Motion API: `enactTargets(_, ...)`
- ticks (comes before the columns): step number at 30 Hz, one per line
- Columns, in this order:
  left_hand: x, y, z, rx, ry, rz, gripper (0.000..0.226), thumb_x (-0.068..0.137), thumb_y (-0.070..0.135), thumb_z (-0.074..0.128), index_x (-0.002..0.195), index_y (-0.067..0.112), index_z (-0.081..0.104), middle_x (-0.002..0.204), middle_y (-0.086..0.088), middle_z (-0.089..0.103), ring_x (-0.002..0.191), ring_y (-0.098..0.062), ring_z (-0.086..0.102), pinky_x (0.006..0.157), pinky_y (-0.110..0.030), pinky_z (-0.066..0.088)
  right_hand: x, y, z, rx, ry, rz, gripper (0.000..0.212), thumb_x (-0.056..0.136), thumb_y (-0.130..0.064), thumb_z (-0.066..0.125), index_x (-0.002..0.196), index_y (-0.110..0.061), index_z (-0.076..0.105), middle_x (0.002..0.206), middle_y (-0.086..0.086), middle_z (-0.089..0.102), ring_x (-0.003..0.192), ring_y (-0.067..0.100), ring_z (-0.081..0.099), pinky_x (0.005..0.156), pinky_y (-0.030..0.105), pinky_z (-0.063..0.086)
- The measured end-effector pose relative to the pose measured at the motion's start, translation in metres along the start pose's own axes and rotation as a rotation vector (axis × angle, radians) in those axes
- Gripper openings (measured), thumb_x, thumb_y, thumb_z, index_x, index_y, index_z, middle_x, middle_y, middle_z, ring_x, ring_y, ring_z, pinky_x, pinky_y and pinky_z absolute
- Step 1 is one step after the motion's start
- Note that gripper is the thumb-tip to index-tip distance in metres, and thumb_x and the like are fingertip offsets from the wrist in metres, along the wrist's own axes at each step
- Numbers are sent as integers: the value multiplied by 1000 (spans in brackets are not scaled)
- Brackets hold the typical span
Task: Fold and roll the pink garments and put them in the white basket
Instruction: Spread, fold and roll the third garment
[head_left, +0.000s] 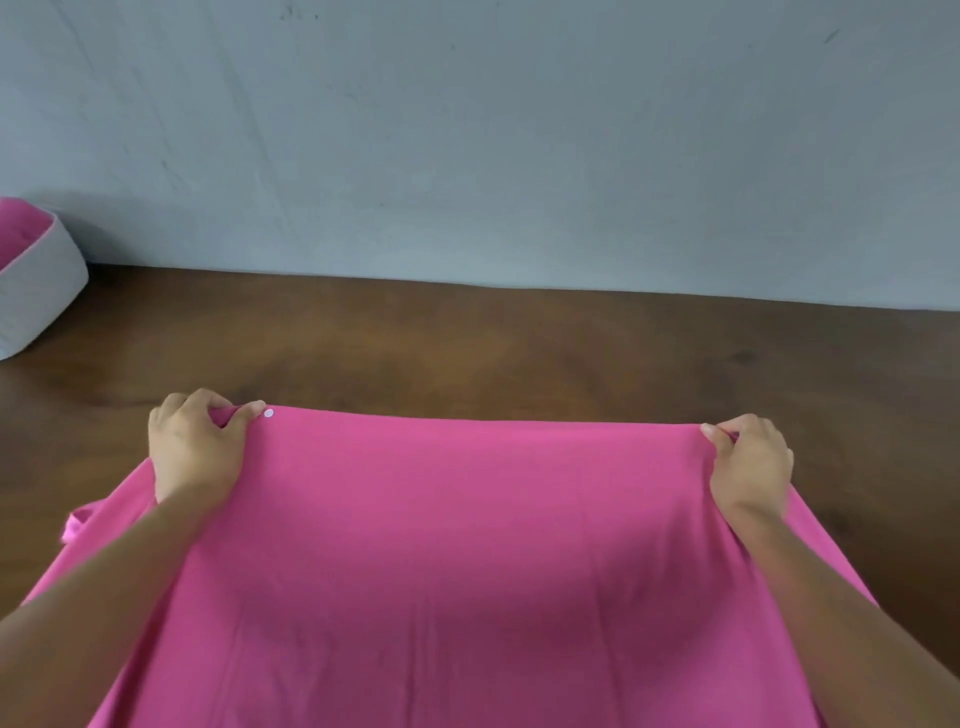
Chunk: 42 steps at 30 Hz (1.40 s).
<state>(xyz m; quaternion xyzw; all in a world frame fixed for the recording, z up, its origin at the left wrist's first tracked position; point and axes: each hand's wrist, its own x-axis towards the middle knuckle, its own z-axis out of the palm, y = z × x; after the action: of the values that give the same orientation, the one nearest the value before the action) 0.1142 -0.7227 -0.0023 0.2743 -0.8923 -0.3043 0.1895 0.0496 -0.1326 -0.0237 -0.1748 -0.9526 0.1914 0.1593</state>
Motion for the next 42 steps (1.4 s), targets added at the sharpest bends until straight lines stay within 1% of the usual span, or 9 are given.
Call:
enactTargets(3, 21, 9, 13, -5, 5, 9, 31, 86, 41, 78, 80, 14, 64, 92, -10, 58, 101, -35, 51, 94, -47, 43, 26, -8, 10, 0, -5, -18, 40, 97, -32, 61, 63, -17, 46, 66, 0, 46, 71, 32, 47, 77, 44, 40)
enactTargets(7, 50, 20, 31, 0, 16, 15, 33, 85, 42, 79, 81, 13, 65, 91, -9, 58, 100, -36, 52, 92, -47, 44, 59, -24, 21, 52, -2, -28, 23, 98, -30, 62, 81, -15, 64, 85, 5, 59, 86, 30, 55, 88, 47, 42)
enactTargets(10, 73, 29, 45, 11, 21, 25, 34, 85, 44, 79, 82, 12, 66, 92, -10, 58, 100, -35, 52, 91, -47, 44, 83, -35, 30, 73, 3, -38, 21, 97, -29, 64, 83, -14, 64, 88, 6, 59, 89, 31, 56, 91, 48, 42)
enactTargets(21, 150, 64, 90, 20, 34, 51, 36, 81, 47, 81, 82, 15, 65, 93, -8, 59, 96, -28, 51, 84, -40, 41, 170, -62, 66, 54, 20, -92, 19, 95, -29, 66, 81, -17, 63, 83, 3, 61, 82, 31, 58, 86, 50, 47)
enactTargets(25, 177, 69, 104, 27, 73, 69, 42, 75, 52, 84, 79, 15, 64, 90, -10, 64, 97, -32, 54, 90, -46, 44, 192, -74, 74, 83, 41, -137, 19, 94, -26, 67, 81, -14, 62, 80, 1, 56, 81, 31, 57, 83, 51, 48)
enactTargets(30, 199, 74, 115, 40, 93, -2, 53, 69, 57, 86, 86, 13, 62, 98, -15, 63, 108, -37, 50, 97, -48, 43, 219, -77, 89, 82, 62, -161, 19, 94, -26, 68, 84, -9, 65, 83, 10, 62, 82, 36, 58, 75, 47, 47)
enactTargets(32, 203, 78, 118, 43, 100, 12, 51, 69, 55, 87, 83, 13, 61, 95, -15, 63, 105, -38, 51, 95, -47, 42, 226, -81, 92, 91, 78, -165, 21, 93, -26, 69, 83, -9, 64, 82, 11, 62, 81, 36, 58, 73, 45, 47)
enactTargets(36, 207, 89, 119, 15, 108, 75, 44, 71, 43, 90, 67, 12, 58, 73, -5, 59, 85, -32, 53, 82, -41, 42, 235, -84, 95, 92, 98, -155, 21, 91, -28, 72, 80, -12, 64, 81, 7, 65, 79, 33, 60, 72, 44, 50)
enactTargets(42, 208, 88, 118, 37, 80, 102, 42, 73, 43, 89, 65, 11, 62, 68, -5, 58, 73, -30, 54, 75, -39, 43, 236, -83, 97, 83, 104, -145, 20, 91, -30, 71, 81, -14, 63, 83, 8, 65, 81, 35, 60, 74, 49, 51)
